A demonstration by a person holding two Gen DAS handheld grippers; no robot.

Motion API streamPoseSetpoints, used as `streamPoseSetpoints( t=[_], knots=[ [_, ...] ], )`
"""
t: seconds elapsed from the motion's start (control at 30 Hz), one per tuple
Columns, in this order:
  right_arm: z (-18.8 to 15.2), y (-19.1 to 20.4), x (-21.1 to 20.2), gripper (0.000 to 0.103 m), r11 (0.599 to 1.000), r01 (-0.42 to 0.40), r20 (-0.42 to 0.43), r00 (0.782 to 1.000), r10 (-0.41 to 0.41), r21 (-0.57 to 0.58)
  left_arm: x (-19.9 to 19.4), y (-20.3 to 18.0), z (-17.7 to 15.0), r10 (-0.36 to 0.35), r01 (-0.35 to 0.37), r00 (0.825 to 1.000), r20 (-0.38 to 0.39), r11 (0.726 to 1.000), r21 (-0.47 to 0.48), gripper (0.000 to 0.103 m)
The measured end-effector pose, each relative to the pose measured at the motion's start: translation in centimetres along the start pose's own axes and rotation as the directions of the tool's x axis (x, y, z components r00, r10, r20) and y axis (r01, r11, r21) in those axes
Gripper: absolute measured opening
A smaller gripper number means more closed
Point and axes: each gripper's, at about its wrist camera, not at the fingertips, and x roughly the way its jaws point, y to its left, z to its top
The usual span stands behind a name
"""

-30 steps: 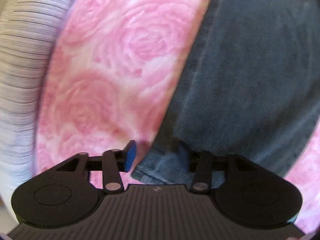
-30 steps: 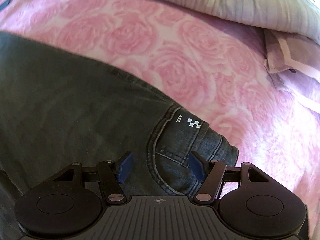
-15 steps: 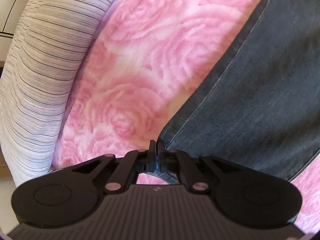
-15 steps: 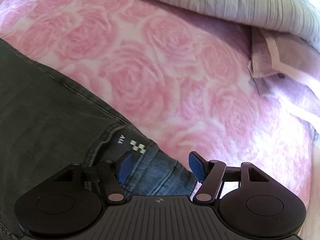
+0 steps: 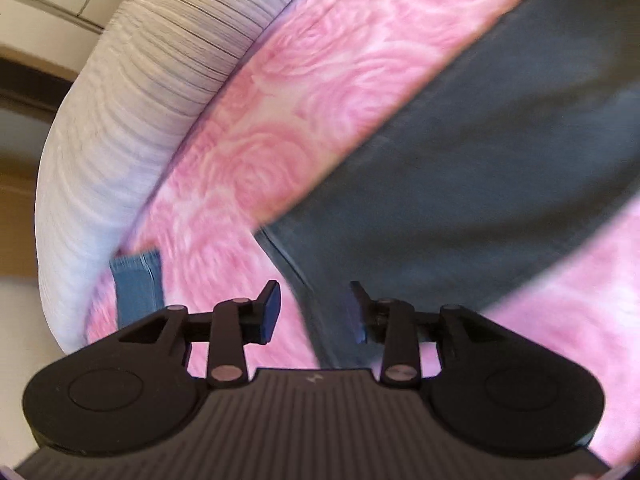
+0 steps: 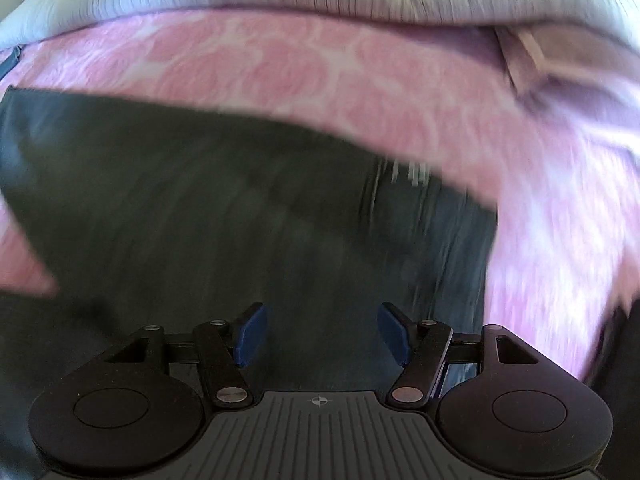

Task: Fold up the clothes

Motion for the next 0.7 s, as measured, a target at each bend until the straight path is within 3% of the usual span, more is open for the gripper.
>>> streamPoseSetpoints(
  t=[0.17, 0.33, 0.53, 0.7],
  knots=[
    [-6.6, 1.2, -2.4, 0.065, 0.984, 0.025, -0.093, 0.996, -0.008, 0.179, -5.5, -5.9, -6.1, -0.109, 0.108, 0.994, -0.001, 0.992, -0.061, 0.039],
    [-10.4, 4.2, -4.8, 0.065, 0.964, 0.085, -0.160, 0.986, -0.044, 0.254, -9.4, -12.1, -13.2, -0.219, 0.220, 0.974, -0.054, 0.975, 0.017, 0.043],
    [-12.3, 9.4, -9.1, 0.065, 0.929, 0.114, -0.135, 0.988, -0.070, 0.353, -12.4, -13.2, -21.9, -0.303, 0.306, 0.947, -0.106, 0.952, 0.016, 0.044],
    [-13.0, 13.6, -11.4, 0.065, 0.900, 0.104, -0.130, 0.990, -0.054, 0.422, -13.2, -13.4, -26.2, -0.332, 0.327, 0.937, -0.113, 0.943, -0.059, 0.044]
  ],
)
